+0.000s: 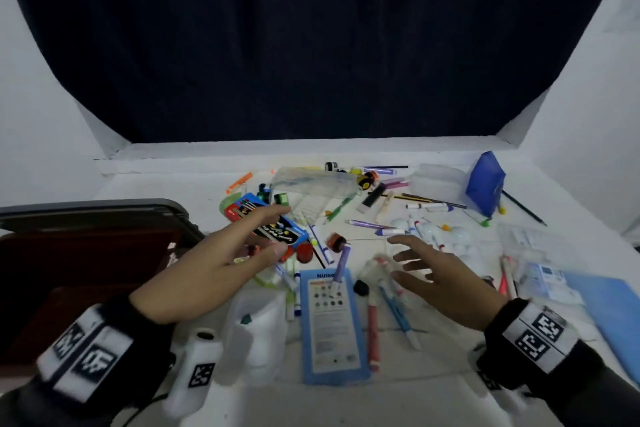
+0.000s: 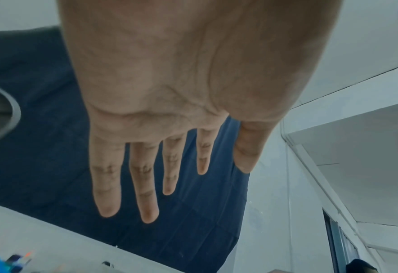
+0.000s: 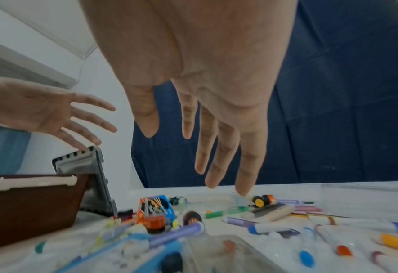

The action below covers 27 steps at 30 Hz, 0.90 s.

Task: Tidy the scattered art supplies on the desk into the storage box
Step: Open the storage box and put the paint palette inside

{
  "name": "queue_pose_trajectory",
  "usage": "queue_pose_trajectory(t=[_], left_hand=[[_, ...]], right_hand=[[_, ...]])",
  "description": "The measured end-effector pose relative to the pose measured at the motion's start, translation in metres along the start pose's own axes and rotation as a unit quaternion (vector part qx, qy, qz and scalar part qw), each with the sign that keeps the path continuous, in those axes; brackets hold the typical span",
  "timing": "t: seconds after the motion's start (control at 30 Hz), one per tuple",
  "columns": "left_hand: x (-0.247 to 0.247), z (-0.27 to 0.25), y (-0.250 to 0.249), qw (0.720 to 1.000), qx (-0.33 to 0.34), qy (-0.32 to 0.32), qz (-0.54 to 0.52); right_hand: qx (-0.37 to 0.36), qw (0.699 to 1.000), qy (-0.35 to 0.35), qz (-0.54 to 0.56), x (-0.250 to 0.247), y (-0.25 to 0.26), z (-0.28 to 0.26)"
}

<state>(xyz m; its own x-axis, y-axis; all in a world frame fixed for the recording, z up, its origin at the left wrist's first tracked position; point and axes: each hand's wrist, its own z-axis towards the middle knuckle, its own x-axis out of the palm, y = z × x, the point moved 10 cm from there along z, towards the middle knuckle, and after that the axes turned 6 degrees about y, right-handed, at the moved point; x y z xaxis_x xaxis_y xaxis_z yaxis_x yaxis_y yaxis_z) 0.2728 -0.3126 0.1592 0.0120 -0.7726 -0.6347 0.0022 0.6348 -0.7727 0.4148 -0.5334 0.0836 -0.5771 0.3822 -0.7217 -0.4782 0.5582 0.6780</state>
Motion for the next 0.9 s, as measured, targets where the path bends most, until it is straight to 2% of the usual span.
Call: queue_pose_trajectory(t=[0.1,0.23,0.37,0.47,0.57,0.63,0.77,0.83,0.9], left_hand=[[0.018,0.027,0.012,1.000,-0.014,0.011,0.002],[0.030,0.062,0.031,0.999,-0.033,-0.001,0.008],[0.034,0.106,0.049,0.998,-0.054,-0.013,0.026],[0.033,0.145,0.057,0.997,-0.061,-0.008,0.042],[0.028,0.192,0.067,0.994,-0.067,0.000,0.083],[0.024,0.225,0.071,0.991,-0.062,0.006,0.120],[0.028,0.293,0.089,0.972,-0.067,0.073,0.211],[0.035,0.325,0.102,0.953,-0.081,0.113,0.270],[0.043,0.349,0.113,0.930,-0.094,0.146,0.324]], right_hand=[[0.028,0.995,0.024,-0.089,0.010,-0.030,0.006],[0.054,0.975,0.062,-0.207,0.024,-0.062,0.029],[0.075,0.950,0.090,-0.289,0.033,-0.076,0.048],[0.071,0.943,0.126,-0.301,0.038,-0.079,0.057],[0.067,0.952,0.138,-0.265,0.028,-0.078,0.064],[0.064,0.968,0.112,-0.217,0.009,-0.077,0.069],[0.039,0.998,0.014,-0.055,-0.046,-0.071,0.078],[0.034,0.998,-0.045,0.023,-0.073,-0.070,0.082],[0.029,0.986,-0.103,0.126,-0.094,-0.070,0.084]])
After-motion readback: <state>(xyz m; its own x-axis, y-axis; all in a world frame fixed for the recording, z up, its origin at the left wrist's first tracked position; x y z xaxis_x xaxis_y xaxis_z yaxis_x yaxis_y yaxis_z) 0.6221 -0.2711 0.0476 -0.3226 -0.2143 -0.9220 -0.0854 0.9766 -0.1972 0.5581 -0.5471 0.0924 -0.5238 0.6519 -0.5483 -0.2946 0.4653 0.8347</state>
